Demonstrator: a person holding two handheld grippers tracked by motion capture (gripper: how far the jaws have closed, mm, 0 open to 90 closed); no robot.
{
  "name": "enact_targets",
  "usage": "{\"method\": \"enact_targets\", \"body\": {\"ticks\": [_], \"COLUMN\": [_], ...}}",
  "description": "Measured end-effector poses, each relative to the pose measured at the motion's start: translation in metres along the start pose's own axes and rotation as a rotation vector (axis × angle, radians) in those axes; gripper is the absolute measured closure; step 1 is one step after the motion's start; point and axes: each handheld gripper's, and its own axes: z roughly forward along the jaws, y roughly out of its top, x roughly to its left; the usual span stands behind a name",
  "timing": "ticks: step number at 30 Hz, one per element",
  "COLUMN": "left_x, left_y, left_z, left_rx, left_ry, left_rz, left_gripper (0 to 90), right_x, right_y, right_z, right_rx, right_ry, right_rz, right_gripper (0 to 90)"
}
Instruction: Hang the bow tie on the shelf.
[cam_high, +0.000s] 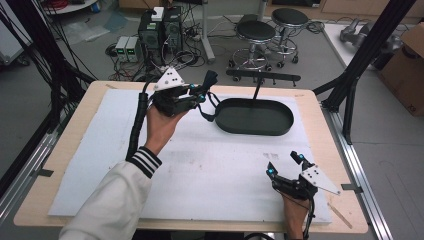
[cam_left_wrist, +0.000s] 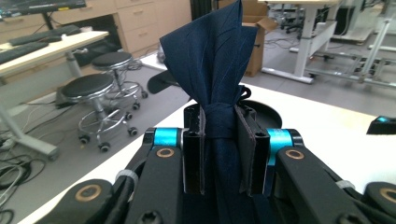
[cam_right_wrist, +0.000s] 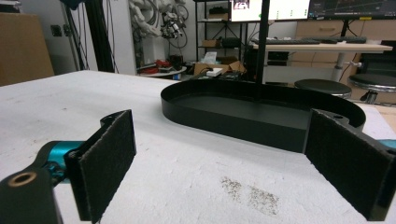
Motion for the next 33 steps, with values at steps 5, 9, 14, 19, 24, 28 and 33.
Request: {"method": "enact_targets", "body": {"ticks": [5,9,14,19,24,28,33], "left_x": [0.003,0.01,0.021,0.029,0.035,0.036,0.035], "left_y": [0.004,0.006,0.007,0.011,0.023,0.031,0.037], "left_z": [0.013,0.024,0.033,0.038,0.046,0.054,0.062], "left_rx": [-0.004,-0.006,-0.012,-0.005,-0.025,-0.015,-0.026], "left_ry": [-0.009,-0.017,-0.018,-0.014,-0.028,-0.04,-0.045], "left_rz": [-0.009,-0.021,-0.055,-0.063,-0.07,-0.06,-0.063], "left_gripper": [74.5,74.5,74.6,74.8,74.8,74.8,74.8], "right_x": [-0.001,-0.001,-0.001,-0.001,-0.001,-0.001,-0.003], "right_y": [0.0,0.0,0.0,0.0,0.0,0.0,0.0], "right_z": [0.0,0.0,0.0,0.0,0.0,0.0,0.0], "right_rx": [0.002,-0.001,0.0,0.002,-0.001,-0.002,-0.002], "right_ry": [-0.002,-0.003,-0.002,-0.004,-0.005,-0.004,-0.002], "right_rz": [0.004,0.007,0.007,0.011,0.006,0.015,0.034], "right_gripper": [8.4,8.5,8.5,8.5,8.5,8.4,8.4]}}
